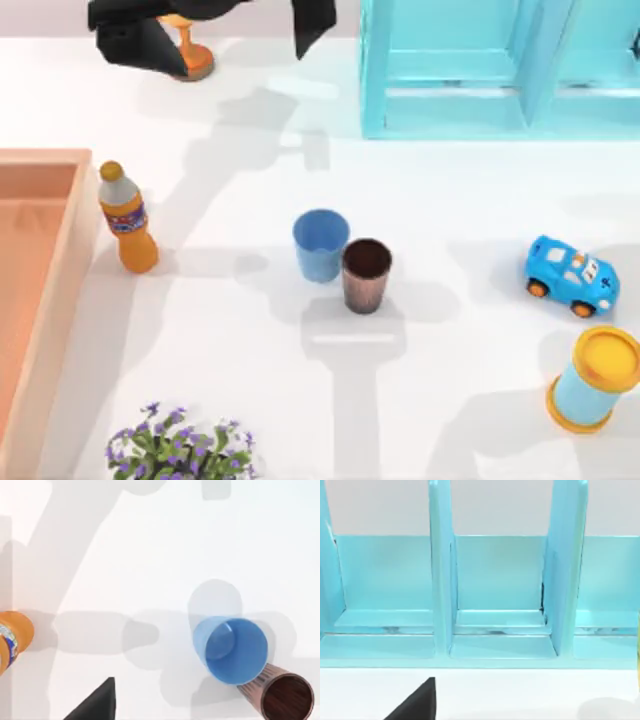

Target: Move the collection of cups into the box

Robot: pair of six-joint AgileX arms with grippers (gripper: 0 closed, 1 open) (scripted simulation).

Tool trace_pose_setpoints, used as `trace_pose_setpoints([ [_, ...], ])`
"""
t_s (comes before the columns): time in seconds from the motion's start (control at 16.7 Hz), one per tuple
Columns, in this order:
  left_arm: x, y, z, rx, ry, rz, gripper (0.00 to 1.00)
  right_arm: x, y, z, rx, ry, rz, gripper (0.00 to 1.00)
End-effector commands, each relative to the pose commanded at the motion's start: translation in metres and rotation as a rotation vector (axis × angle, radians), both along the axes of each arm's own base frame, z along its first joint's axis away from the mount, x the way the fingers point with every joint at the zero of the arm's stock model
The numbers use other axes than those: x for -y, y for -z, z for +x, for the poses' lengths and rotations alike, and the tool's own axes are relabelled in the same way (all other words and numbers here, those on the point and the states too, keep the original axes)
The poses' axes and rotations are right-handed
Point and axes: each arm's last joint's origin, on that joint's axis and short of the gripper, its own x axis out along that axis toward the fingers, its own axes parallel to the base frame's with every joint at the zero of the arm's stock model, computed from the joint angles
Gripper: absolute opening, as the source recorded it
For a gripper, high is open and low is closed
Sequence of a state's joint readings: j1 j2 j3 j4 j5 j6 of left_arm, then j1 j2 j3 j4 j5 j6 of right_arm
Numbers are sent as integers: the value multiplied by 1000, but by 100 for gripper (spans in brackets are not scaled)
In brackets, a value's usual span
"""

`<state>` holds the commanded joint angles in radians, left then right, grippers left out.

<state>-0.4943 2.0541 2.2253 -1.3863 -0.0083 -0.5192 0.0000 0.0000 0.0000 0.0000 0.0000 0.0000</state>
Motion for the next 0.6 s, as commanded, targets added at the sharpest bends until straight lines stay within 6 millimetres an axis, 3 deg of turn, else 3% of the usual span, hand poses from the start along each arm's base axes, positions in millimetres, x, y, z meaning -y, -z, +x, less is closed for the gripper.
trace_pose_setpoints([
  [0.3, 71, 61, 22, -200, 33, 91, 100, 0, 0, 0, 0, 0, 0, 100],
  [0.6, 107, 105, 18, -304, 57, 157, 100, 0, 0, 0, 0, 0, 0, 100],
])
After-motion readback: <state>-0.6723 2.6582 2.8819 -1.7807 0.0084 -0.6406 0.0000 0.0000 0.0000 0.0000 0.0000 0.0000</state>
